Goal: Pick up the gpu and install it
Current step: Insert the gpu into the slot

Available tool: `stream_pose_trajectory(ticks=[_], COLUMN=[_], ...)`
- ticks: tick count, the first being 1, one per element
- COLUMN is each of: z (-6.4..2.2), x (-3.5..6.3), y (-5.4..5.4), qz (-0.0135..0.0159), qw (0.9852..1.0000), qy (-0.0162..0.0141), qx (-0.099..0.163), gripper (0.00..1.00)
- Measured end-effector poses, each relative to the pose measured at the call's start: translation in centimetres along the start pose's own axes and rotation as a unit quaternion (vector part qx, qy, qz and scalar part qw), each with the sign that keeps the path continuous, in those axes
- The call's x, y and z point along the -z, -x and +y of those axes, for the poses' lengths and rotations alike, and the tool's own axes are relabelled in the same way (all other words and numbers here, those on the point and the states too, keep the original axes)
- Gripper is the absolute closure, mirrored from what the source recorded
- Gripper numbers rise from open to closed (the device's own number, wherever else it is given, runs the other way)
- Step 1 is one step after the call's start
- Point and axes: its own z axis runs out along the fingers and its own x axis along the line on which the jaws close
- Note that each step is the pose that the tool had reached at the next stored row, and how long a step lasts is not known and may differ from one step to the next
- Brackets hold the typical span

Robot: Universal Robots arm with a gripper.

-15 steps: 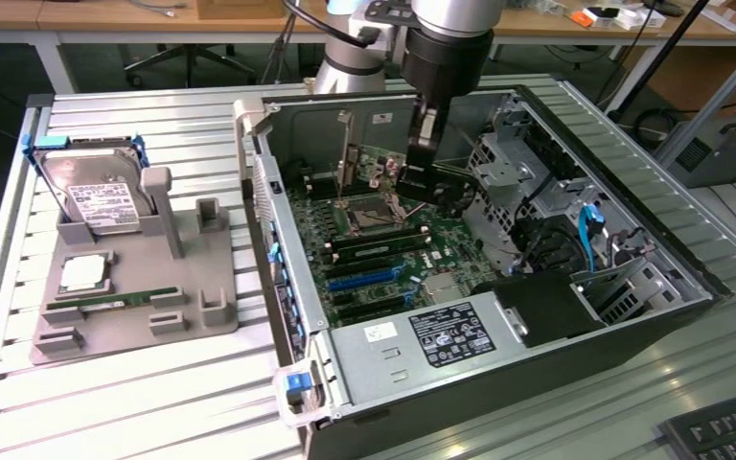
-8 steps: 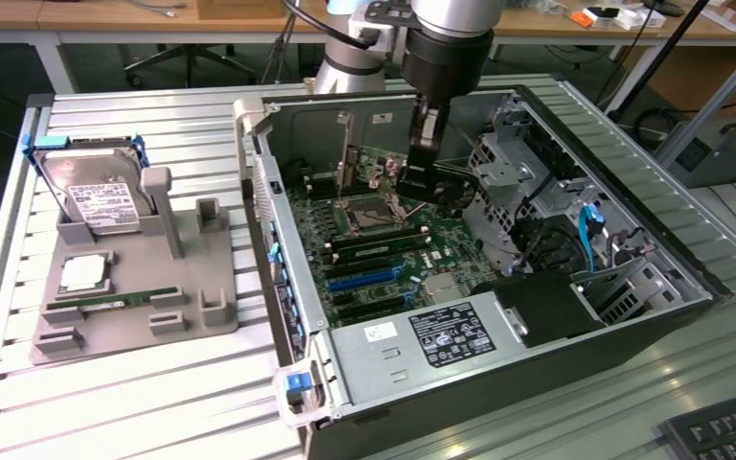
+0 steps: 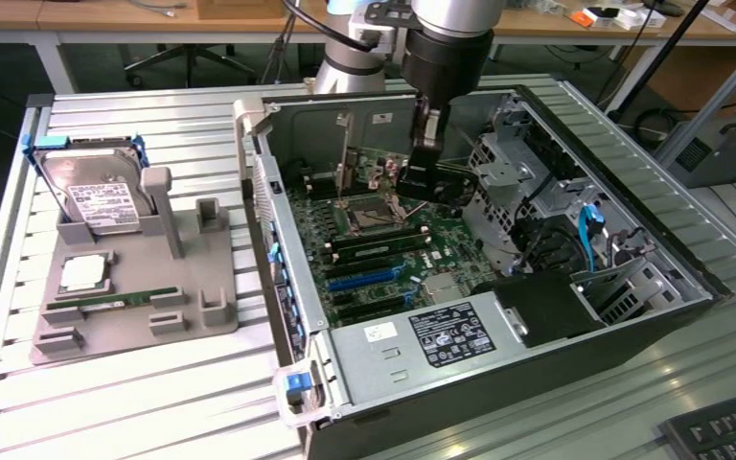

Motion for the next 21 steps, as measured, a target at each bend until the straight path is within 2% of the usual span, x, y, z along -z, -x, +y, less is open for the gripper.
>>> stream_pose_trajectory(ticks=[7,21], z=[0.00,0.00], x=[0.00,0.00], y=[0.00,0.00], qz=[-0.0010,-0.0030], qw=[0.9998,0.9984], qy=[0.0005,0.0017], qx=[0.018,0.057], gripper=[0.73,0.73])
